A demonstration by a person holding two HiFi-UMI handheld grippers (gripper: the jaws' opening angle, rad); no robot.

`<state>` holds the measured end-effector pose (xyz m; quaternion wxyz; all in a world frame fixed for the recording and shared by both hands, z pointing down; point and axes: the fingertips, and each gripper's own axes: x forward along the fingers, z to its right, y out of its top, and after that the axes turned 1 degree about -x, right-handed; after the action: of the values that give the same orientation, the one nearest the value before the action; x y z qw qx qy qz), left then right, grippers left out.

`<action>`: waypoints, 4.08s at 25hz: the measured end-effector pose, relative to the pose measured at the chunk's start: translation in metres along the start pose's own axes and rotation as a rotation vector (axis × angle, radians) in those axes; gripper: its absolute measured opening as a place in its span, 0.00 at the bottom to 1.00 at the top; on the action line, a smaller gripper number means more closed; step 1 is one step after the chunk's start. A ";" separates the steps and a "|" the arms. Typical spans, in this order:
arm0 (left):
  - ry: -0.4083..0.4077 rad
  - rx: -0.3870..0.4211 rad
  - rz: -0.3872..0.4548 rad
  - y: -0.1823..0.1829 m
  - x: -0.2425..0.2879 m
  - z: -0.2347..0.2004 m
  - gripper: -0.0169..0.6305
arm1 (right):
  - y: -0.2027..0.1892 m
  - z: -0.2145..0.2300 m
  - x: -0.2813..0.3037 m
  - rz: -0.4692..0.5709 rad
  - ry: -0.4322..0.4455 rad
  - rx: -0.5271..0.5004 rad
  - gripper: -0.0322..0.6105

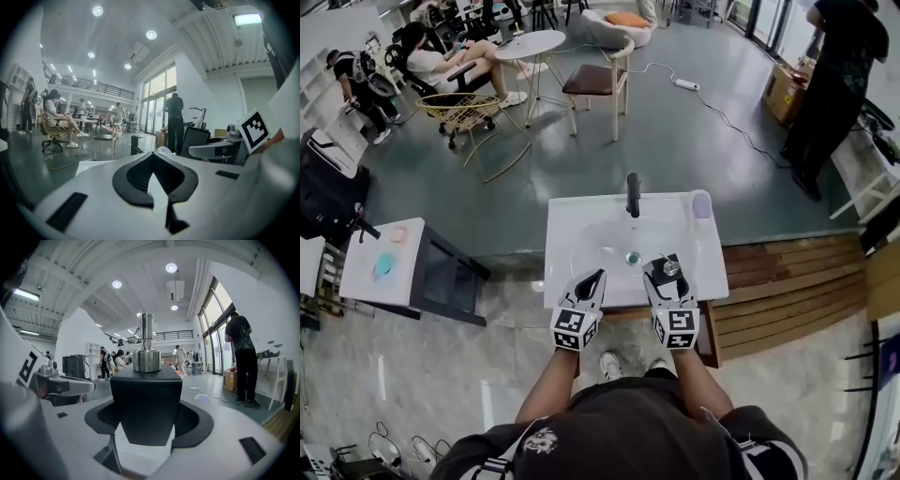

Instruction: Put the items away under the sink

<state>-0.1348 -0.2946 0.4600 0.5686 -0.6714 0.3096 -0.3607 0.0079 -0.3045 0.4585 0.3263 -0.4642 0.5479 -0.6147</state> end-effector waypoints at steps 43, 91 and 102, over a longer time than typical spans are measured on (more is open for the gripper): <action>0.052 0.019 -0.048 -0.055 -0.156 0.218 0.04 | -0.092 0.009 -0.263 -0.040 0.013 0.026 0.56; 0.042 0.060 0.103 -0.469 0.058 0.059 0.04 | -0.476 0.116 0.046 -0.016 -0.174 -0.043 0.56; 0.048 0.094 0.103 -0.461 0.067 0.064 0.04 | -0.472 0.133 0.083 -0.040 -0.192 -0.023 0.56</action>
<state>-0.0416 -0.2407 0.9180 0.6098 -0.6181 0.3402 -0.3611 0.1525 -0.3412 0.9328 0.3596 -0.5356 0.5116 -0.5675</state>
